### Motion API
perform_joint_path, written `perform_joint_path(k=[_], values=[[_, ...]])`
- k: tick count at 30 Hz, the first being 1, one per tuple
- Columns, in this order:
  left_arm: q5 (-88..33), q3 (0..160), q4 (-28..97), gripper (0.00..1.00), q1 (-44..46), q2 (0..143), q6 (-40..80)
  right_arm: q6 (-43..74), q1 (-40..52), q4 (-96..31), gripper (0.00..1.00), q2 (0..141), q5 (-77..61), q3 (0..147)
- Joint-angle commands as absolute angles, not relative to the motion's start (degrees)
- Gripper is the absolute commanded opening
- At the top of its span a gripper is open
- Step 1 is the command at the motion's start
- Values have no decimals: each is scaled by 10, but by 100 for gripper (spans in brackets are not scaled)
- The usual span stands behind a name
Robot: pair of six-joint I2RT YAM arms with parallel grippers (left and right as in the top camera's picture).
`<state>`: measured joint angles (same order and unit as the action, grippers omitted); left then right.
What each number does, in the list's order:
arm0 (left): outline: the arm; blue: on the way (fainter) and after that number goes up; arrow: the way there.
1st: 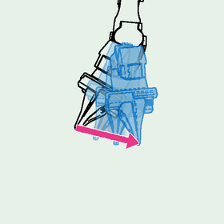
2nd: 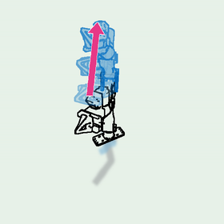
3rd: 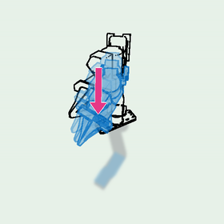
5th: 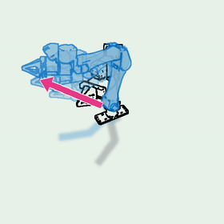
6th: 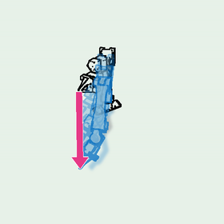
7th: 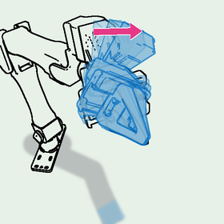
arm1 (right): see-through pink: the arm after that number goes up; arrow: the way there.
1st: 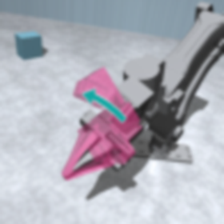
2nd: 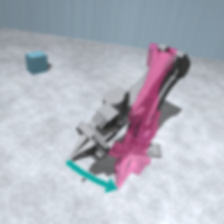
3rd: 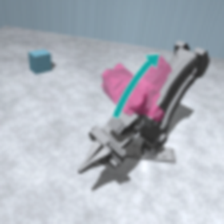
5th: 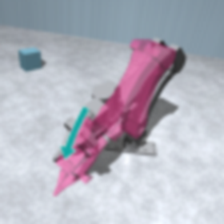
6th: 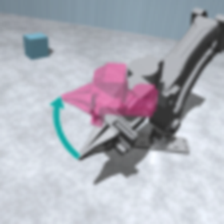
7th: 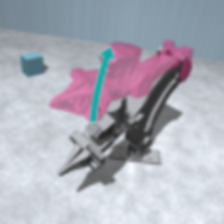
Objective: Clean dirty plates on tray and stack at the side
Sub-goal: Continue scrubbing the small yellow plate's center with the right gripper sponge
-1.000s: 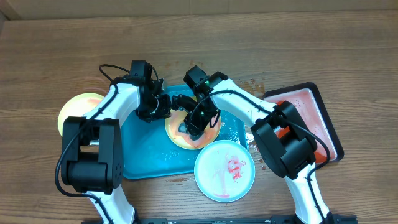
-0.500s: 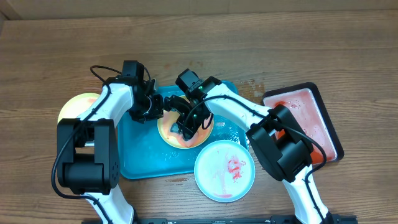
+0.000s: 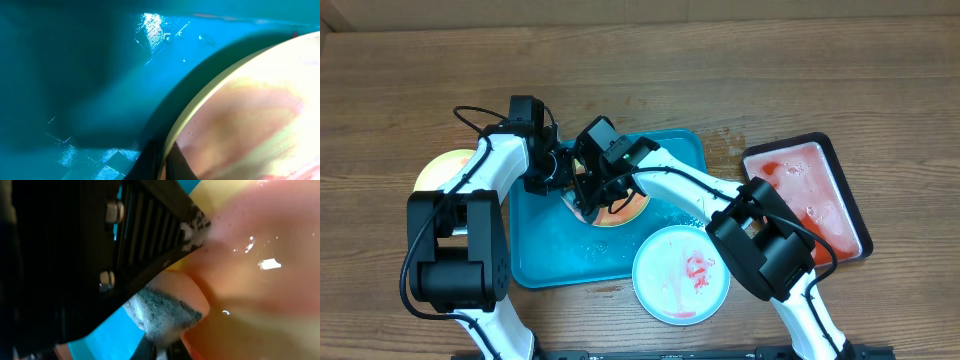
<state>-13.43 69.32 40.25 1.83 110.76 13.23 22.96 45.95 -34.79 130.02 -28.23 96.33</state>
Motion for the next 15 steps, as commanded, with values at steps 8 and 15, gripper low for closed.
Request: perform_joint_path(k=[8,15], values=[[-182,687,402,5,75,1121,129,258,520,-461,4,1327,-185,969],[-174,687,408,5,75,1121,128,256,519,-529,4,1327,-59,969]])
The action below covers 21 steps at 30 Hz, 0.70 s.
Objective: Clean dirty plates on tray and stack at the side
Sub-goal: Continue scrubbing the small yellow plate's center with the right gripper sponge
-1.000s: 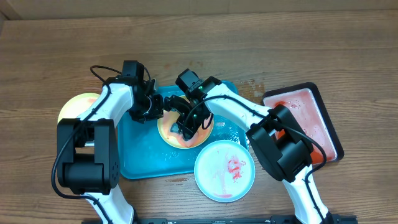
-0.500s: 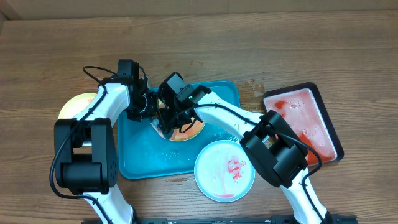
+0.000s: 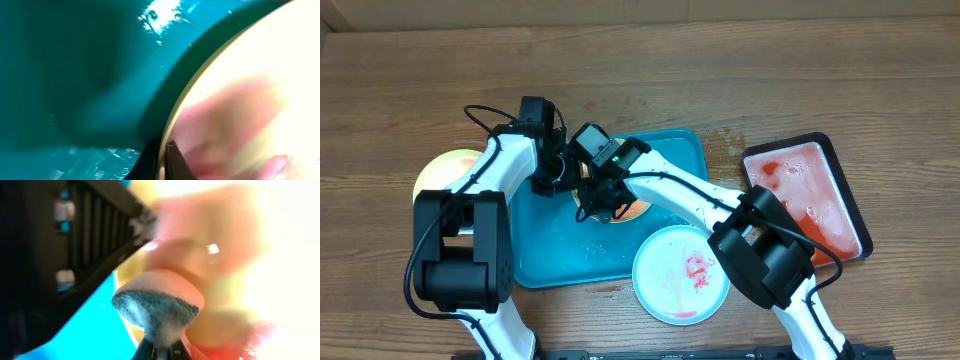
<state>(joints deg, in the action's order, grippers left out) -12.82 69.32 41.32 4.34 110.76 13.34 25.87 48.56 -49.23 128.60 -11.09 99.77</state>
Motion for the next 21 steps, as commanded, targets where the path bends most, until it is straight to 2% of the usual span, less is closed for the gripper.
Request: perform_joint_path(k=[1,9,18,21], values=[[-174,687,409,4,75,1121,128,256,519,-537,4,1327,-43,969],[-166,687,417,5,75,1121,129,319,517,-574,4,1327,90,969],[-163,687,424,4,74,1121,129,393,469,-587,4,1327,110,969],[-163,687,424,4,74,1121,129,358,448,-580,4,1327,73,969]])
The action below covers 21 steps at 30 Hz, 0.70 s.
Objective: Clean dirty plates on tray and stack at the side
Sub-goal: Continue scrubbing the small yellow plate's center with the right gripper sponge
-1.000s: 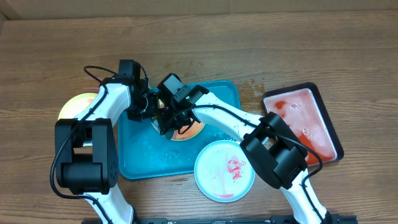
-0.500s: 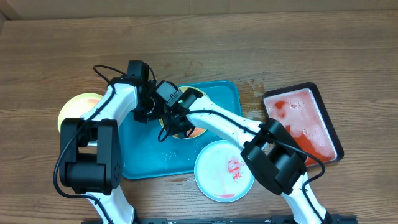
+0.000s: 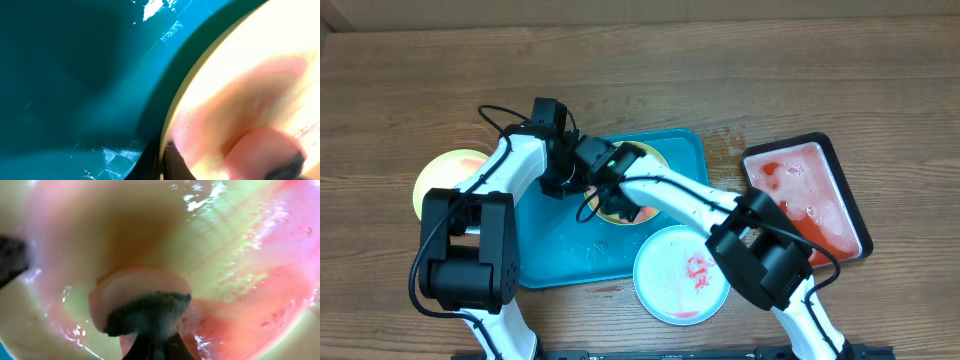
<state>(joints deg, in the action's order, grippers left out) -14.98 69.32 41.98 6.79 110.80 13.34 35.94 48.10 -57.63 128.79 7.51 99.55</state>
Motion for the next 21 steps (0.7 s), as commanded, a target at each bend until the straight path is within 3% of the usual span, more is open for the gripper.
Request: perform_joint_path(k=[1,12,21], values=[[-163,687,424,4,73,1121,130,352,442,-579,4,1327,65,969],[-163,687,428,4,71,1121,135,358,408,-576,4,1327,71,969],[-159,687,433,5,71,1121,135,356,399,-577,4,1327,214,969]])
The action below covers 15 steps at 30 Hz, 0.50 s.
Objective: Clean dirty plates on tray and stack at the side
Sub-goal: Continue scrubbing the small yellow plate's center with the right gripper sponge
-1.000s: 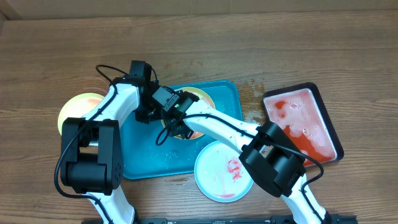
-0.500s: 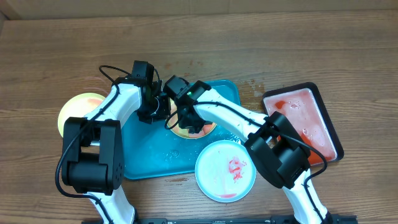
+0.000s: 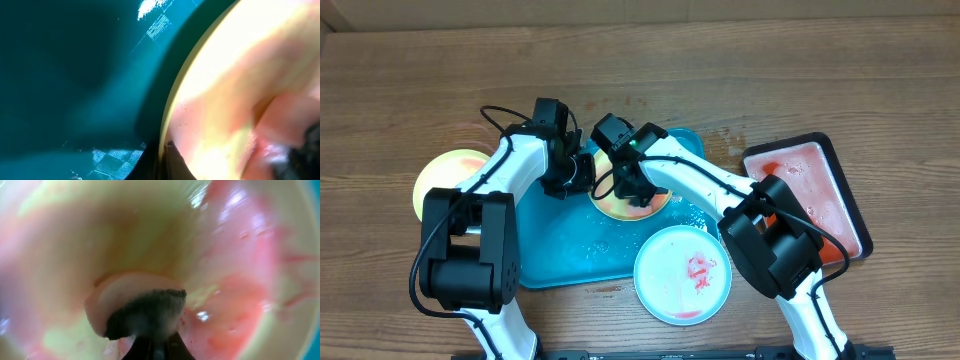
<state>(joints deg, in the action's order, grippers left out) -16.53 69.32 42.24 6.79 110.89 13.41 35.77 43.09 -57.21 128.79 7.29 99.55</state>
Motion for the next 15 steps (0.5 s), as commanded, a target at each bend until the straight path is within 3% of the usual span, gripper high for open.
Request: perform_joint_path(k=[1,15], values=[[-159,687,434,4,71,1121,135,356,399,-576,4,1327,232,969],[-146,687,453,5,71,1121,122,331,399,-521,4,1327,391,969]])
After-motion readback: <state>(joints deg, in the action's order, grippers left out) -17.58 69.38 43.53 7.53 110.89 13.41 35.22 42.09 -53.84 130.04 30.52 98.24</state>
